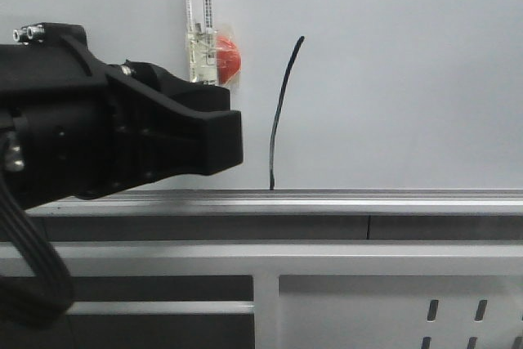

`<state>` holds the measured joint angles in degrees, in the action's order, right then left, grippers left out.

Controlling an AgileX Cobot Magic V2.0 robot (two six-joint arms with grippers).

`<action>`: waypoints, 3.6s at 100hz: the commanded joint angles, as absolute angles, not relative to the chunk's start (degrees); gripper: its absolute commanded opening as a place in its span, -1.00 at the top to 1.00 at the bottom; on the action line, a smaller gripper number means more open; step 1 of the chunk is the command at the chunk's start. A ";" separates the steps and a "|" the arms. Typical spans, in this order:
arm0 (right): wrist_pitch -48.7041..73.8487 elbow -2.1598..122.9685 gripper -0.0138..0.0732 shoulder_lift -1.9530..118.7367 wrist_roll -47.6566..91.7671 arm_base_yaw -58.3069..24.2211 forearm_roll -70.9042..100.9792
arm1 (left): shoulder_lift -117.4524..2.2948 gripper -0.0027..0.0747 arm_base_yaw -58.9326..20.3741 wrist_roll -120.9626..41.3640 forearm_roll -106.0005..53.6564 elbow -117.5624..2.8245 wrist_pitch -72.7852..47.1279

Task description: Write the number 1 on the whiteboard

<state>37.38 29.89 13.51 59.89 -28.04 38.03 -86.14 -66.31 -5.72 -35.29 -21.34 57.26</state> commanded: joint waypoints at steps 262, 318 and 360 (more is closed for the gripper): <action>33.46 28.82 0.84 14.08 59.77 -27.93 41.78 | -79.67 0.98 -65.13 -26.46 -51.12 -31.37 37.68; 33.46 28.82 0.84 14.08 59.77 -27.93 43.52 | -79.67 0.98 -56.83 -28.73 -53.11 -36.34 23.09; 33.36 28.82 0.84 14.08 59.77 -27.93 43.52 | -74.64 0.98 -56.83 -36.00 -54.06 -36.43 24.23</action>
